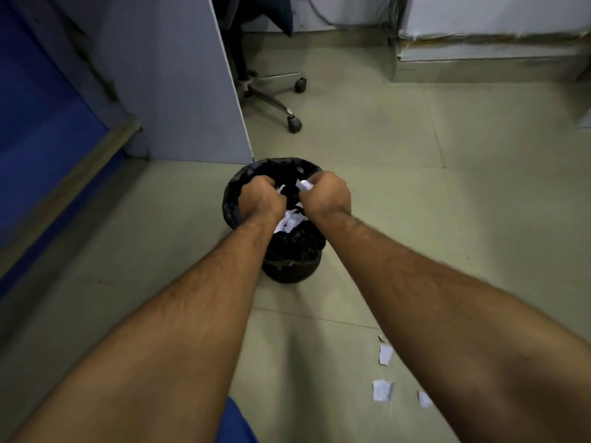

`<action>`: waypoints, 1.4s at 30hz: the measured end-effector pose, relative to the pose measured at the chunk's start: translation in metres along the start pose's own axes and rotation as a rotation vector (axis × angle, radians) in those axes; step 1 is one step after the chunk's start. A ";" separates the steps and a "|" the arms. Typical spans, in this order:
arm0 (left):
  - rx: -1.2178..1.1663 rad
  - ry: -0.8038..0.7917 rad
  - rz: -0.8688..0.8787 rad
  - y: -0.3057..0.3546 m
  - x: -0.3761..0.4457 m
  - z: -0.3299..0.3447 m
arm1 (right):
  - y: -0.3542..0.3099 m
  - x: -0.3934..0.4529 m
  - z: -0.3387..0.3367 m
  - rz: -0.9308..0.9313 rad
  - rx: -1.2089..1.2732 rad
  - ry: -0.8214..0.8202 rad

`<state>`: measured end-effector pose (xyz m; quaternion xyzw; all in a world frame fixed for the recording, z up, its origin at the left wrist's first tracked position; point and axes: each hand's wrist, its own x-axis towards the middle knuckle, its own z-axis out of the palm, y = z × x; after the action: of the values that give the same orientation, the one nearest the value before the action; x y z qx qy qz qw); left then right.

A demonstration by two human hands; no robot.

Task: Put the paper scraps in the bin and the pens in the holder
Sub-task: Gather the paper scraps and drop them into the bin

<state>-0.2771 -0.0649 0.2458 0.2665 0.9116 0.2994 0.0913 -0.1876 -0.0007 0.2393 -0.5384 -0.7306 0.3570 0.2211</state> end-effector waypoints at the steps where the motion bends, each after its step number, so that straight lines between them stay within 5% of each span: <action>1: -0.012 -0.007 0.003 0.001 0.001 0.001 | 0.000 0.002 0.002 0.003 -0.029 -0.003; 8: -0.100 -0.005 -0.029 0.009 0.000 0.006 | -0.007 0.002 0.005 0.032 -0.045 -0.035; 16: -0.103 -0.102 0.002 0.029 -0.018 0.021 | 0.011 -0.001 -0.024 0.104 0.158 0.141; 25: -0.004 -0.384 0.300 0.067 -0.116 0.101 | 0.123 -0.053 -0.081 0.255 0.166 0.222; 33: 0.237 -0.892 0.325 -0.010 -0.223 0.207 | 0.287 -0.128 -0.082 0.539 -0.017 -0.027; 37: 0.602 -0.912 0.560 -0.050 -0.255 0.230 | 0.335 -0.158 -0.071 0.320 -0.186 -0.364; 42: 0.795 -0.965 0.641 -0.083 -0.274 0.238 | 0.360 -0.190 -0.061 -0.034 -0.584 -0.545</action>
<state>-0.0051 -0.1514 0.0070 0.6383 0.6862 -0.1959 0.2886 0.1430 -0.1031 0.0171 -0.4522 -0.8420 0.2604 -0.1372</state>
